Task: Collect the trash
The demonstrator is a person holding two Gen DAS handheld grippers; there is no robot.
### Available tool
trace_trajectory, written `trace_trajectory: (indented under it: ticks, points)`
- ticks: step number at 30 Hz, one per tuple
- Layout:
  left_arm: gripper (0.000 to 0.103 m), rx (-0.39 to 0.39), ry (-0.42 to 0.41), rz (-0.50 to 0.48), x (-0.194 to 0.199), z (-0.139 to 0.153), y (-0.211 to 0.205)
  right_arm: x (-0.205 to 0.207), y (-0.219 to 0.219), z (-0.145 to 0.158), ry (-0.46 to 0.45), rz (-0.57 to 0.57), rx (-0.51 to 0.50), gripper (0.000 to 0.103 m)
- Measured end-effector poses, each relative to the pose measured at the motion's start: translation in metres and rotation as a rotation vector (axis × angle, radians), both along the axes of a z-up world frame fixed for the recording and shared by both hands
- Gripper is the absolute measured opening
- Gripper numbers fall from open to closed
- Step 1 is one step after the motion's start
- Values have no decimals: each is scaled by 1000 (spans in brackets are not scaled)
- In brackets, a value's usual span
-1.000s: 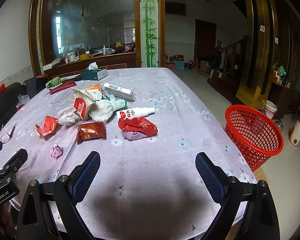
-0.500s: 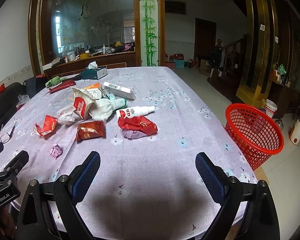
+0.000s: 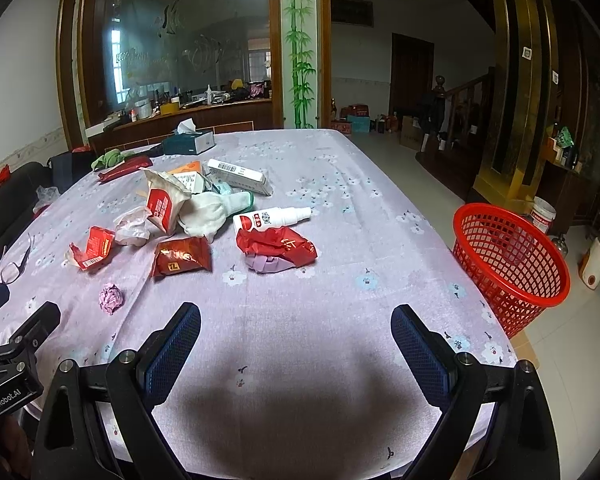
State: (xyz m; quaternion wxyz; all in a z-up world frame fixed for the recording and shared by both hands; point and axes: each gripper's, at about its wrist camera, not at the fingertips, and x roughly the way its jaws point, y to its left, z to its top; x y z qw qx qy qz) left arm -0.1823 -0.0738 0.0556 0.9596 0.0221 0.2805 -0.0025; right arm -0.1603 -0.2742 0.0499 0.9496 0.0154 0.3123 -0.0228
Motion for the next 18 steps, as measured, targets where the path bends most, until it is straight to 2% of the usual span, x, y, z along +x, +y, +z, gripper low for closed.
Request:
trace_trajectory:
  ticks: [6, 11, 14, 16, 17, 18]
  points:
    - [103, -23, 38, -23, 6, -3, 5, 2, -3, -1, 9, 18, 26, 98]
    - [103, -100, 125, -45, 25, -10, 21, 10, -9, 0, 47, 95, 101, 83]
    - [94, -115, 167, -72, 38, -13, 22, 16, -9, 1, 68, 136, 125, 72]
    - [79, -132, 216, -107, 49, -19, 19, 21, -9, 2, 80, 169, 147, 66]
    - [76, -143, 245, -120, 56, -22, 18, 24, -10, 3, 90, 192, 168, 59]
    - [71, -151, 276, -136, 63, -26, 16, 25, -9, 3, 93, 204, 173, 57]
